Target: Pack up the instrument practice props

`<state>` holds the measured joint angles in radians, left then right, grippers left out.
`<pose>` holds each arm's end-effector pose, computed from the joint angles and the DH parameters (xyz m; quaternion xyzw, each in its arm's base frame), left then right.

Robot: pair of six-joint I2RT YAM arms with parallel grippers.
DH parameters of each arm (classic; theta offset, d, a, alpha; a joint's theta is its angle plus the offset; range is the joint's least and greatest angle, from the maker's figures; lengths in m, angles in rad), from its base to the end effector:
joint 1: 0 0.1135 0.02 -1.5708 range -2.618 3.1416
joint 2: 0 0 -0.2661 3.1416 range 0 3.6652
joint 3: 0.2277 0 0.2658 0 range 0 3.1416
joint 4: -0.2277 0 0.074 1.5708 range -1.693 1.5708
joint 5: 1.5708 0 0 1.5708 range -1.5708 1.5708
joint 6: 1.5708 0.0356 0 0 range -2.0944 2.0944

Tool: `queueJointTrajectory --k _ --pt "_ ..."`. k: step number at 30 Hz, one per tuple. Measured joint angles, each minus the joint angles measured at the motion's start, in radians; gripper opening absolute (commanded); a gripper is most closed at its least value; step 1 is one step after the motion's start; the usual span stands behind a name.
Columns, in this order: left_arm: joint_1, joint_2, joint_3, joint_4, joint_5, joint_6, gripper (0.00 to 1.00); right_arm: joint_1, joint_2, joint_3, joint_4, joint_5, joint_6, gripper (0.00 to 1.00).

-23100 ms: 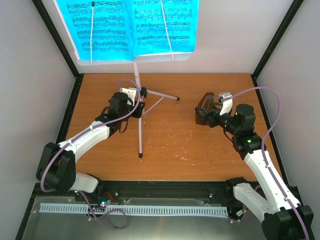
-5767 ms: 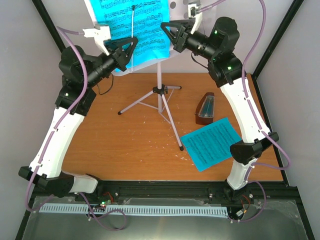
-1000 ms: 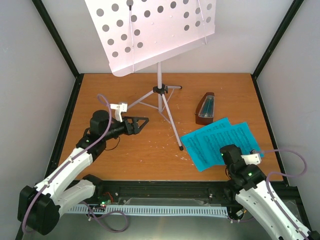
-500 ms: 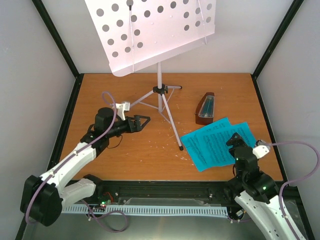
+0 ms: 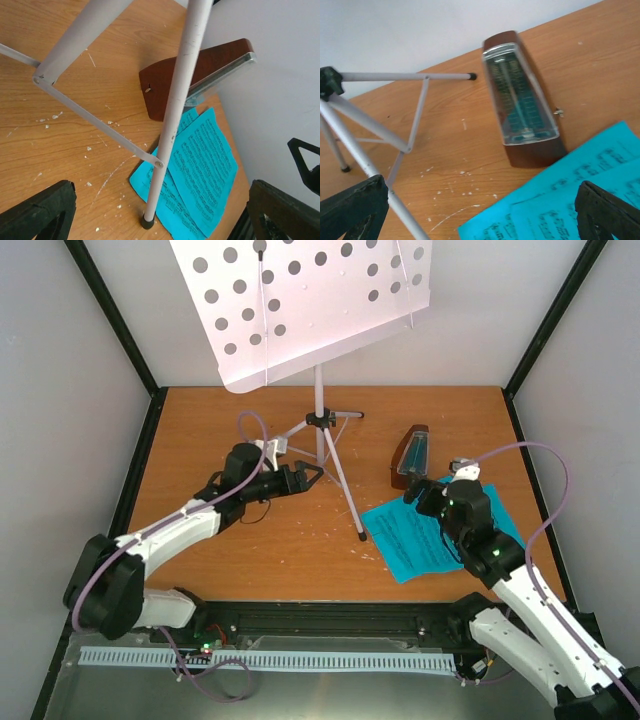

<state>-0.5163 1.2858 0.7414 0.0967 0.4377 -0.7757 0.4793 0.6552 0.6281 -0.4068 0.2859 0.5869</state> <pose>0.2478 -0.1580 0.2401 0.0078 0.8343 -0.4597 0.3044 0.1533 0.0684 0.2831 0.1214 0.8288 0.1674 0.5199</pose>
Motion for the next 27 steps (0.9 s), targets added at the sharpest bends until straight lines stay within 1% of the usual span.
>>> queueJointTrajectory --k 2,6,9,13,17,18,21,24,27 --pt "-0.015 0.043 0.013 0.022 -0.018 -0.011 0.94 -0.018 0.042 0.015 0.029 -0.064 -0.021 1.00" --pt "-0.031 0.132 0.070 0.046 -0.055 -0.026 0.94 -0.114 0.129 0.058 0.075 -0.220 -0.035 1.00" --pt "-0.032 0.178 0.115 0.058 -0.075 -0.027 0.94 -0.157 0.165 0.064 0.092 -0.300 -0.035 1.00" --pt "-0.032 0.232 0.167 0.080 -0.082 -0.027 0.91 -0.167 0.176 0.064 0.092 -0.354 -0.035 1.00" --pt "-0.039 0.277 0.198 0.115 -0.079 -0.027 0.88 -0.167 0.168 0.064 0.084 -0.367 -0.037 1.00" --pt "-0.044 0.286 0.204 0.123 -0.079 -0.027 0.86 -0.167 0.164 0.064 0.082 -0.366 -0.037 1.00" --pt "-0.063 0.311 0.220 0.142 -0.075 -0.027 0.76 -0.168 0.144 0.057 0.072 -0.362 -0.036 1.00" --pt "-0.081 0.345 0.245 0.157 -0.074 -0.030 0.63 -0.168 0.134 0.047 0.066 -0.357 -0.034 1.00" --pt "-0.098 0.391 0.296 0.152 -0.072 -0.023 0.53 -0.170 0.135 0.035 0.060 -0.354 -0.027 1.00"
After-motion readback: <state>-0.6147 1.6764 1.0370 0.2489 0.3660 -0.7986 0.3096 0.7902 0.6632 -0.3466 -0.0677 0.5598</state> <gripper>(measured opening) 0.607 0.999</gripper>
